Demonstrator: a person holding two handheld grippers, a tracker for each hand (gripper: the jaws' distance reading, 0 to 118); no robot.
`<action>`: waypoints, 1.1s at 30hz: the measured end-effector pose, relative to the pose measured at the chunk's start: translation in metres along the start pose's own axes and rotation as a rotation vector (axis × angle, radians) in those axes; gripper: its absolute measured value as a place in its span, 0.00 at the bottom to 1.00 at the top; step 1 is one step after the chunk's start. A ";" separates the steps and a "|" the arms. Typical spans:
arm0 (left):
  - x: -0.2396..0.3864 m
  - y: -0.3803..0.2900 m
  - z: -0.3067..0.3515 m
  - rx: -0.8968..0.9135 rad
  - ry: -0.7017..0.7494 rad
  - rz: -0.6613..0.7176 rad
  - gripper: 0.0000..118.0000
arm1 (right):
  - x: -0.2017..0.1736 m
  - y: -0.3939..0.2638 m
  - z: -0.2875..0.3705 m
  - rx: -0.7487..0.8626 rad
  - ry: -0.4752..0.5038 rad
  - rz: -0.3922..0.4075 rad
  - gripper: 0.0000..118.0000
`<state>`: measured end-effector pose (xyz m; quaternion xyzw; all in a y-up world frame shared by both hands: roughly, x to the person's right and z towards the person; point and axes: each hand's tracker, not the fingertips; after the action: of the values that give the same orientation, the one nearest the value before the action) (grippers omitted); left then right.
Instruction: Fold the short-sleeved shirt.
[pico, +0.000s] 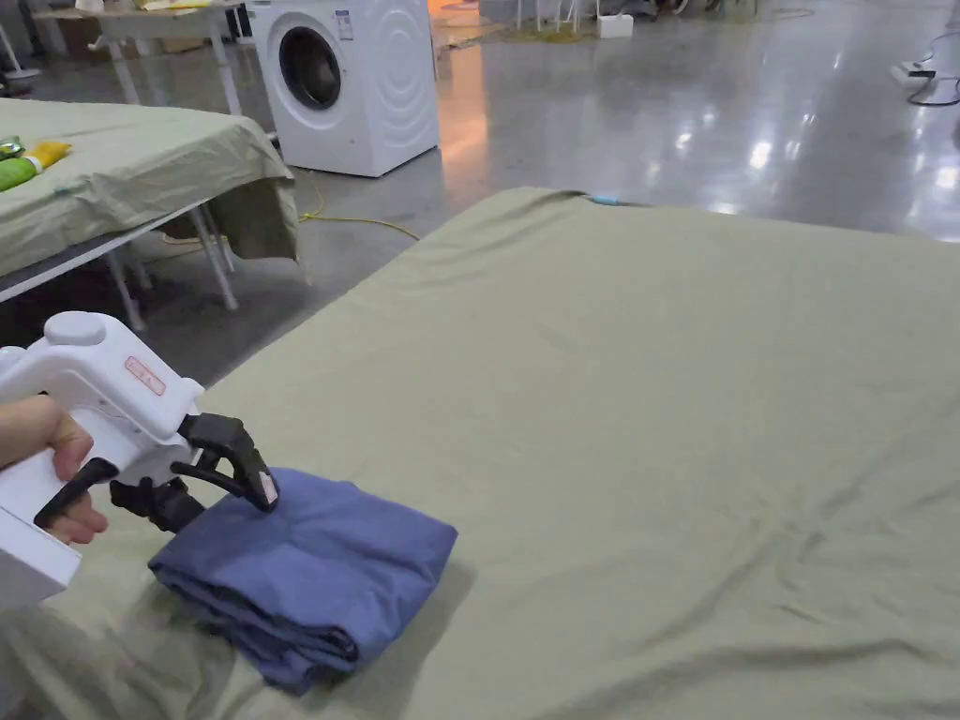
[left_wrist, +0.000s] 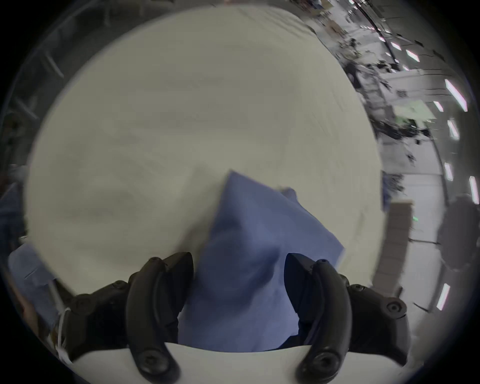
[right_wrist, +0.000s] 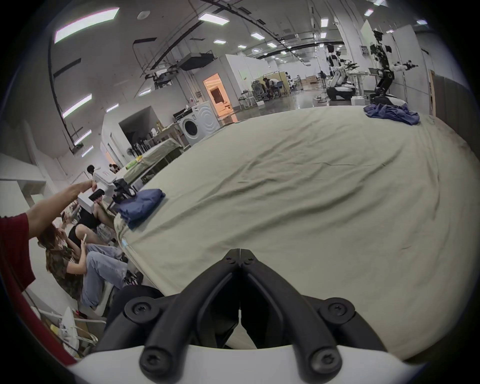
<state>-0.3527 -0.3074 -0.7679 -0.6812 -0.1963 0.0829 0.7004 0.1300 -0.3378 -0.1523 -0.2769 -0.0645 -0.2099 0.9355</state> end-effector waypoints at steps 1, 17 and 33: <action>0.018 -0.004 0.016 0.026 0.157 -0.022 0.71 | 0.000 0.001 0.005 0.015 -0.004 0.008 0.02; 0.308 -0.426 0.070 1.358 -0.106 -0.795 0.71 | 0.043 0.036 0.184 0.413 -0.460 0.160 0.02; 0.368 -0.492 -0.023 1.300 -0.189 -0.819 0.00 | 0.057 0.030 0.211 0.555 -0.613 0.219 0.02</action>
<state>-0.0834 -0.2160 -0.2221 0.0036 -0.4035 -0.0266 0.9146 0.1933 -0.2200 0.0230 -0.0693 -0.3639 0.0082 0.9288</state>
